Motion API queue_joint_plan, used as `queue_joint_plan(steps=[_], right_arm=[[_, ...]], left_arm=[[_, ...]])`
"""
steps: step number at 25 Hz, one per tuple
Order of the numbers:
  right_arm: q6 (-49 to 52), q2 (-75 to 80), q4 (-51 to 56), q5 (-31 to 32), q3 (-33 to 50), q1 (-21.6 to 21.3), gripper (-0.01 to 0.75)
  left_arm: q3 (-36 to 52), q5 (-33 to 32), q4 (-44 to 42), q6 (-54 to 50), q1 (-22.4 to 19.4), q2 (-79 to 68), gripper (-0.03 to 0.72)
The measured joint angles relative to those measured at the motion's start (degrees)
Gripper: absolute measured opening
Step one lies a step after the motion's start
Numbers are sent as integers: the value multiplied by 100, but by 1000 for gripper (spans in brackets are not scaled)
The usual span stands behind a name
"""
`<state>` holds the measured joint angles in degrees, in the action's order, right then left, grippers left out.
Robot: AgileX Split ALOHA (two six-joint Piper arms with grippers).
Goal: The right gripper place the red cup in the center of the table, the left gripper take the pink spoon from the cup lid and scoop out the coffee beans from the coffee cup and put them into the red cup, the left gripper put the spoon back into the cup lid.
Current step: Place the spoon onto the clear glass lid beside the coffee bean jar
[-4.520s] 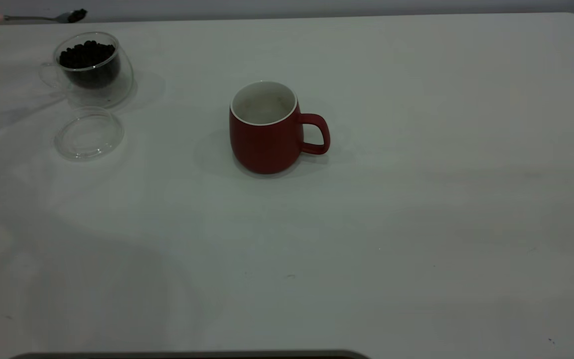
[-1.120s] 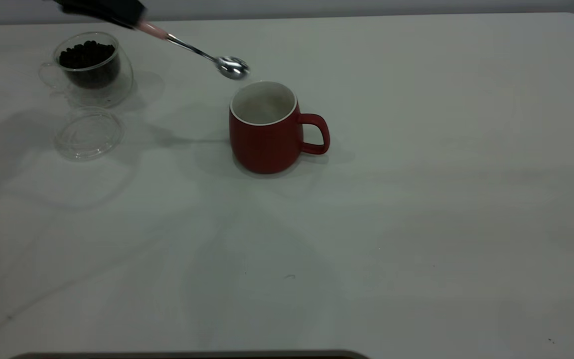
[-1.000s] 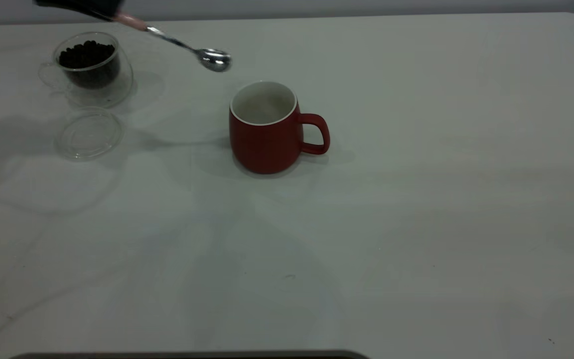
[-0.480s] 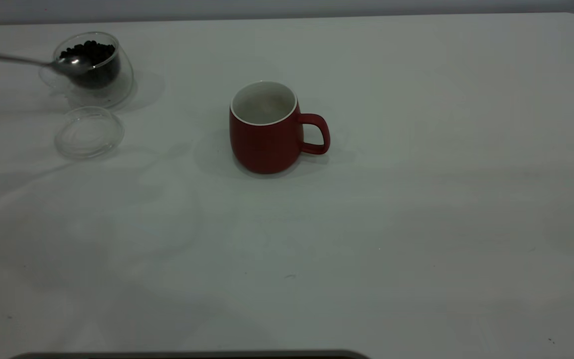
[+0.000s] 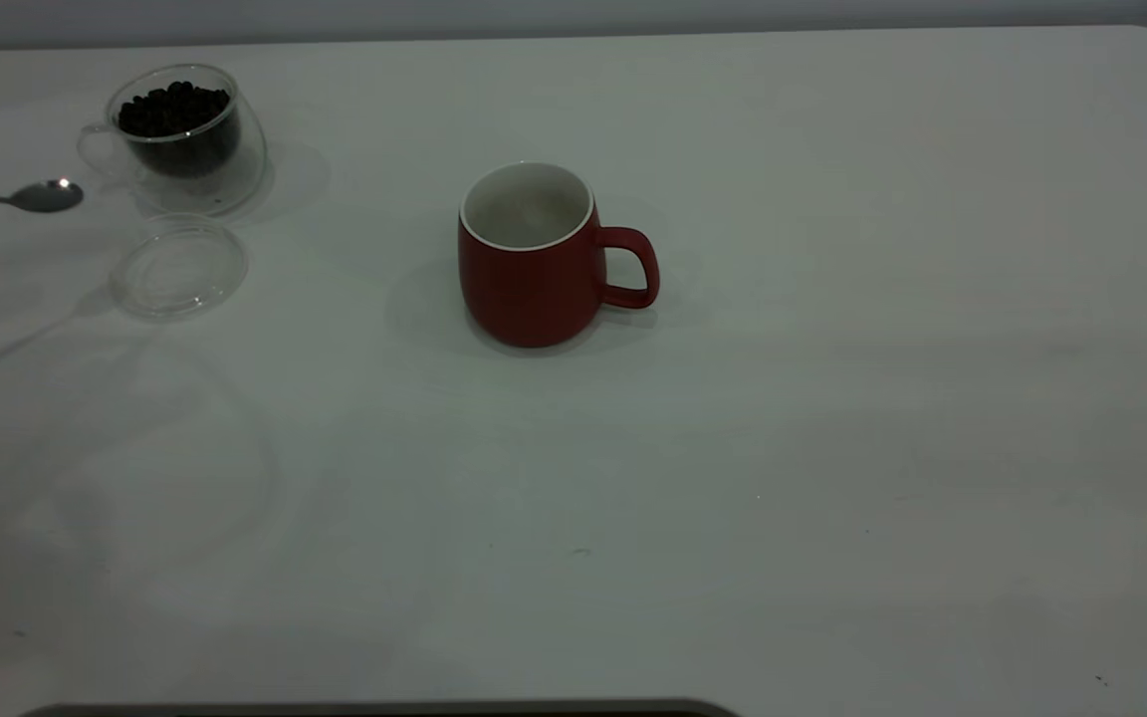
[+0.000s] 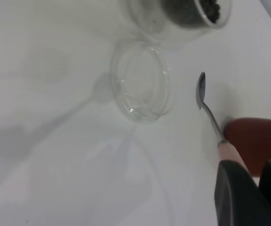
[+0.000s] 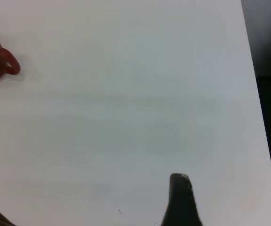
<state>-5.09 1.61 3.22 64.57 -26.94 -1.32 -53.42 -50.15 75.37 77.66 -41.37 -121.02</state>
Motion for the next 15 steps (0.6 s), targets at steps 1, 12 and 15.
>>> queue_joint_plan(steps=[1, 12, 15], right_arm=[[0, 0, 0, 0, 0, 0, 589], [7, 0, 0, 0, 0, 0, 589], [7, 0, 0, 0, 0, 0, 589]], left_arm=[[0, 12, 92, 110, 0, -136, 126], [-148, -43, 900, 884, 81, -1292, 126], [-280, -70, 936, 888, 255, -1447, 126]])
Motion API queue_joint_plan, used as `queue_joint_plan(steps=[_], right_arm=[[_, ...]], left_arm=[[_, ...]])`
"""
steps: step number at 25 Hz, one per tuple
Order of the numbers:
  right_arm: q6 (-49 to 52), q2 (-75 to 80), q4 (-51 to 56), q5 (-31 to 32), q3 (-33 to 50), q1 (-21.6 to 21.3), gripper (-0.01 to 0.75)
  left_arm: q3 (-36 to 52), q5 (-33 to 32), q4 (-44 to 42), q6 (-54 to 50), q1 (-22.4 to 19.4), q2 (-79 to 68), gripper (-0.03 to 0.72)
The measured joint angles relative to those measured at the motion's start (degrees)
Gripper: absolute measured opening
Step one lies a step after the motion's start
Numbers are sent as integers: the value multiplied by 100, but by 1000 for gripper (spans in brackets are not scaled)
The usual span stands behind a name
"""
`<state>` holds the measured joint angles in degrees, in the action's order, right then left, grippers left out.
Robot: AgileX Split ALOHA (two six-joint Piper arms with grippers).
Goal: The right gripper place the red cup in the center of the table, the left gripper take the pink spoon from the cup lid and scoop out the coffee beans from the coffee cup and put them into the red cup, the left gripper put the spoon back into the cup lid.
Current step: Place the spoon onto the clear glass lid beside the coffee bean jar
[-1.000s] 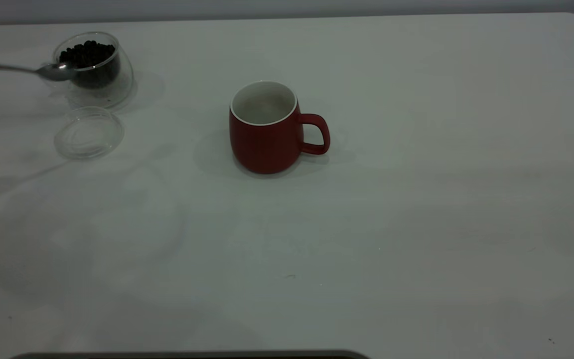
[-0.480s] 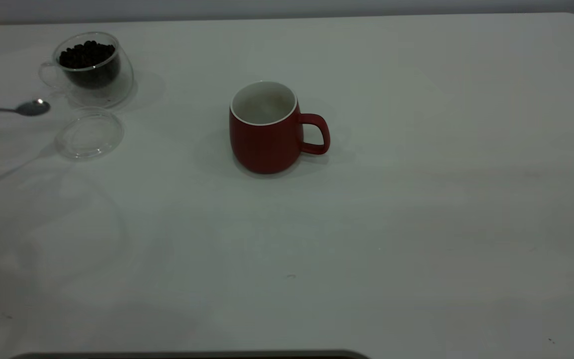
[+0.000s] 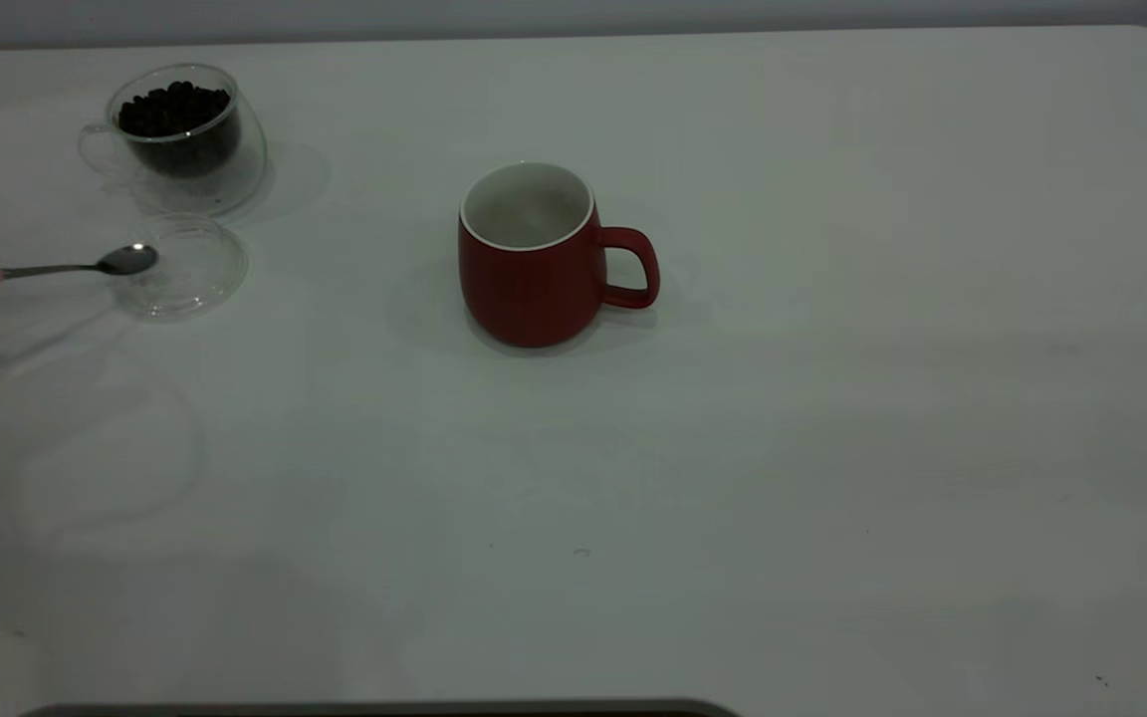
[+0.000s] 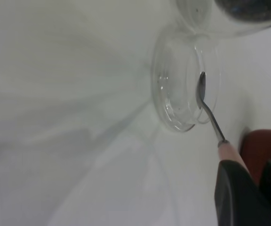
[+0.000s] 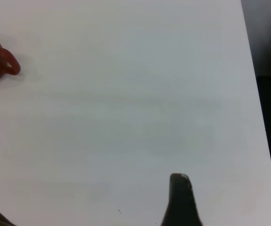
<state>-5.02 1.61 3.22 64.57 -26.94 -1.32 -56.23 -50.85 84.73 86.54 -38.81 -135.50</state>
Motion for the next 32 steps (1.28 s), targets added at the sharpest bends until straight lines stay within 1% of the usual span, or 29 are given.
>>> queue_joint_plan(steps=[4, 14, 18, 27, 30, 32], right_arm=[[0, 0, 0, 0, 0, 0, 589], [-6, 0, 0, 0, 0, 0, 589], [-6, 0, 0, 0, 0, 0, 589], [-6, 0, 0, 0, 0, 0, 589], [-6, 0, 0, 0, 0, 0, 589], [-6, 0, 0, 0, 0, 0, 589]], left_arm=[[-140, -8, 18, 6, 208, -145, 126], [-424, 50, 220, 43, 580, -392, 126], [-462, 61, 453, 138, 719, -525, 126], [-462, 61, 603, 329, 741, -572, 128], [-462, 79, 605, 335, 741, -572, 155], [-462, 115, 610, 340, 741, -572, 200]])
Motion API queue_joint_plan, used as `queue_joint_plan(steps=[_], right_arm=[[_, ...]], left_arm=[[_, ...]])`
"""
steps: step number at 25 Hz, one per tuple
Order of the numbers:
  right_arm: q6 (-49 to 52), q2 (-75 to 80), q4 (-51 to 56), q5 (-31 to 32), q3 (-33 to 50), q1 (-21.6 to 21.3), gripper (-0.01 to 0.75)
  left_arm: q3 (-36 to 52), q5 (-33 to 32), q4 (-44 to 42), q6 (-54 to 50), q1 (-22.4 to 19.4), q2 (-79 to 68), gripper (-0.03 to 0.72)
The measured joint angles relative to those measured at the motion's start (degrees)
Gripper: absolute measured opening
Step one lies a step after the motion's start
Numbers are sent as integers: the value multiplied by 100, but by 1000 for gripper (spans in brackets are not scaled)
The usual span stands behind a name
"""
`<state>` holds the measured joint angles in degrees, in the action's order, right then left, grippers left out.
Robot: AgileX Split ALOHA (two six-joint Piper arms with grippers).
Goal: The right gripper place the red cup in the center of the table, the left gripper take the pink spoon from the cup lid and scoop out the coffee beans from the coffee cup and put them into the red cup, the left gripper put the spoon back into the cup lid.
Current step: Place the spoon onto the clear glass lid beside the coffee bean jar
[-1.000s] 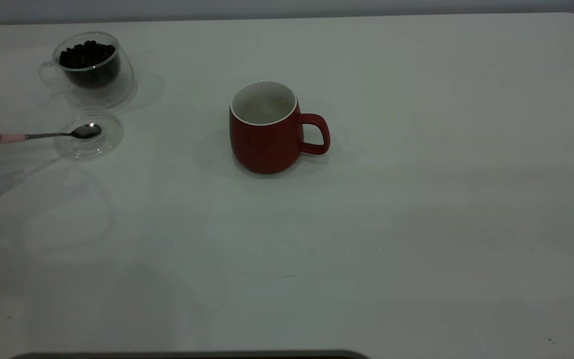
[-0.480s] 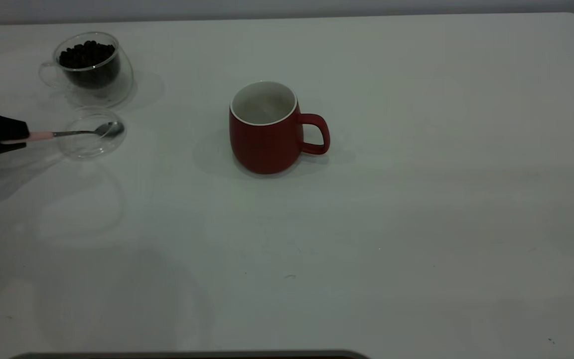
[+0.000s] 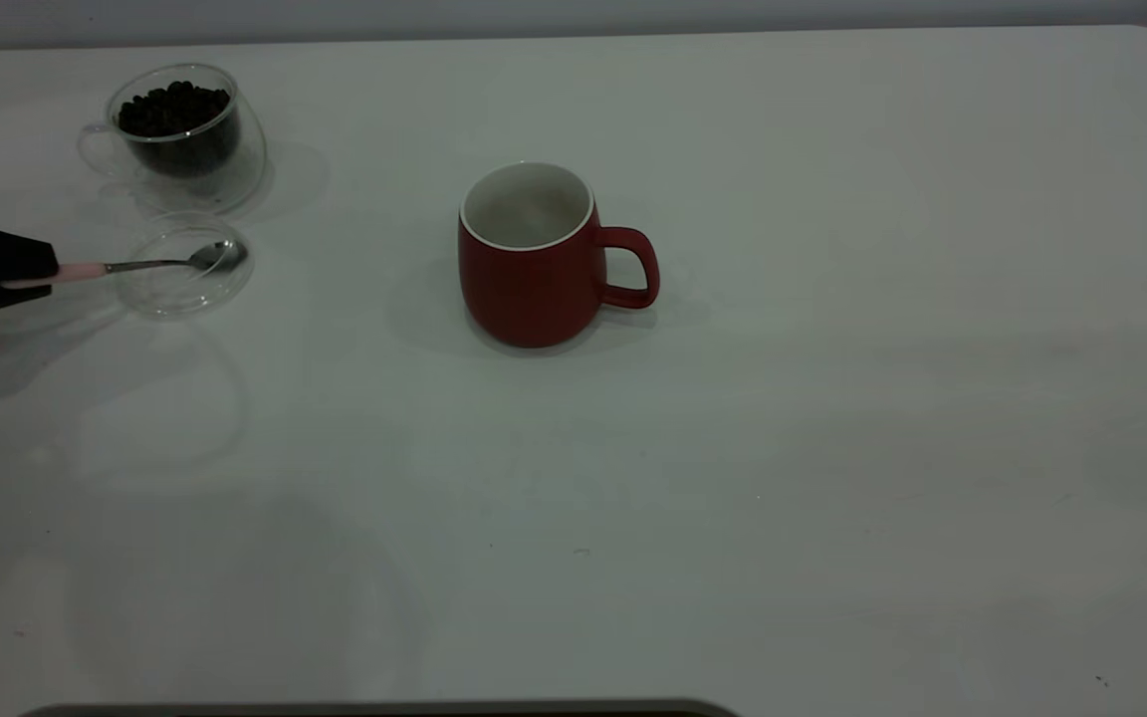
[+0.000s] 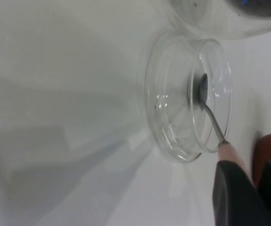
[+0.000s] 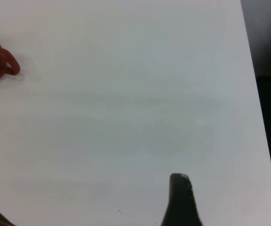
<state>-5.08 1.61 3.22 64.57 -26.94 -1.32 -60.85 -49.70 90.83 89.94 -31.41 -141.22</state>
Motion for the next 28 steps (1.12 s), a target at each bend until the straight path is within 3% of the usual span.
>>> queue_joint_plan(steps=[6, 12, 22, 28], right_arm=[[0, 0, 0, 0, 0, 0, 589], [0, 0, 0, 0, 0, 0, 589], [0, 0, 0, 0, 0, 0, 589], [0, 0, 0, 0, 0, 0, 589]], left_arm=[[0, 104, 11, 31, 0, 0, 412], [0, 139, 11, 96, 0, 0, 564], [0, 230, 11, 59, -19, 26, 589], [0, 486, -42, -7, -233, 457, 589]])
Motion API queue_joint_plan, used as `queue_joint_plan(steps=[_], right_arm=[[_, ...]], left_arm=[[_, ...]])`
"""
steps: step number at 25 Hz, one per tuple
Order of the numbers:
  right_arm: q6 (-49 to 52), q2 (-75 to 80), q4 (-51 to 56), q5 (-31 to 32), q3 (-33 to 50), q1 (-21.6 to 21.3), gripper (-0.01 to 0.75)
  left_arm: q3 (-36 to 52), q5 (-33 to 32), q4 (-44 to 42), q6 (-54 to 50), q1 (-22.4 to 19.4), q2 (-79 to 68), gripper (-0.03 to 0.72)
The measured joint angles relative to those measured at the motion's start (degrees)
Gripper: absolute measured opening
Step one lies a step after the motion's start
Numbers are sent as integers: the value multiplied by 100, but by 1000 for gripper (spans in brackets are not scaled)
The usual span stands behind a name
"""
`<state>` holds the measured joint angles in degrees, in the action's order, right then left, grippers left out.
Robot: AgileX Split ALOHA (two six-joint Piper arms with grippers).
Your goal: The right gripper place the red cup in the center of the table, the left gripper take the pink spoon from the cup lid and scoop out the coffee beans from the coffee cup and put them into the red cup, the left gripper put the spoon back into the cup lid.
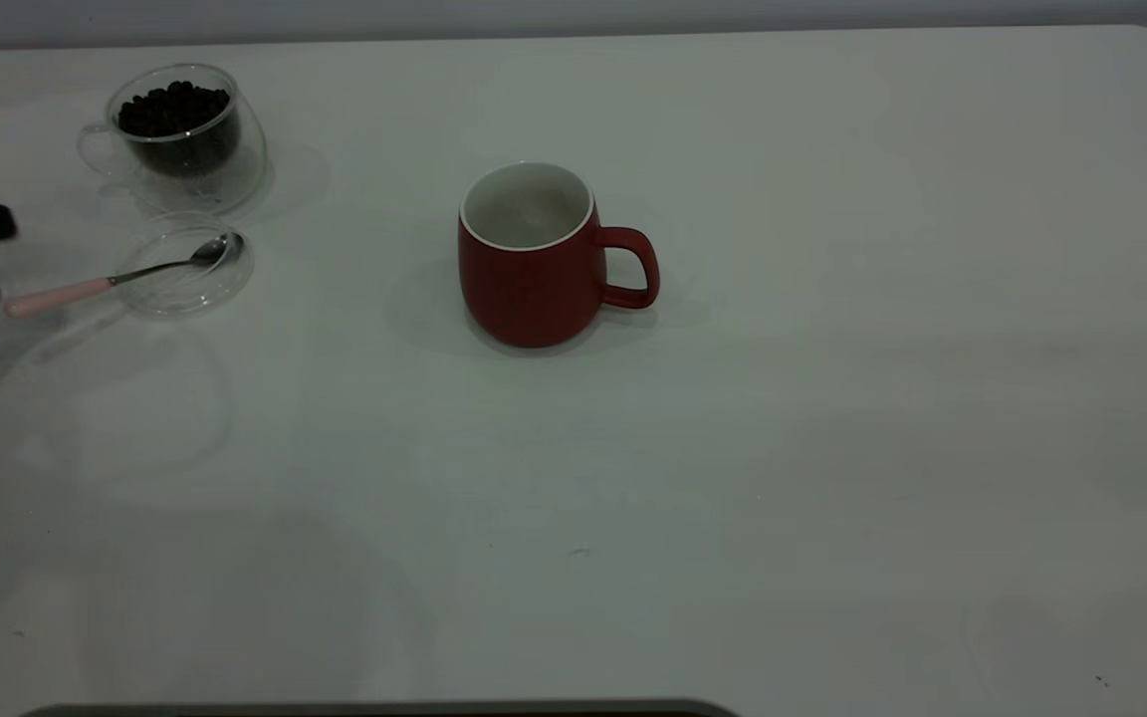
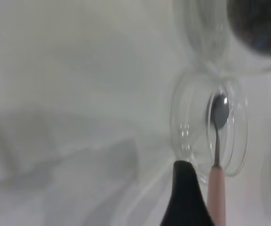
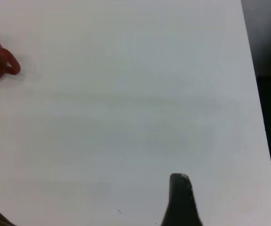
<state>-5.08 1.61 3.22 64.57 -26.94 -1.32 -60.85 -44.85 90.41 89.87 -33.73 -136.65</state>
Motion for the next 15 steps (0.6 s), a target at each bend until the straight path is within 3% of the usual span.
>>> queue_joint_plan(steps=[9, 15], right_arm=[[0, 0, 0, 0, 0, 0, 589], [0, 0, 0, 0, 0, 0, 589]], left_arm=[[-17, 138, -422, -246, -124, 638, 589], [-17, 371, -788, -791, 570, 1531, 589]])
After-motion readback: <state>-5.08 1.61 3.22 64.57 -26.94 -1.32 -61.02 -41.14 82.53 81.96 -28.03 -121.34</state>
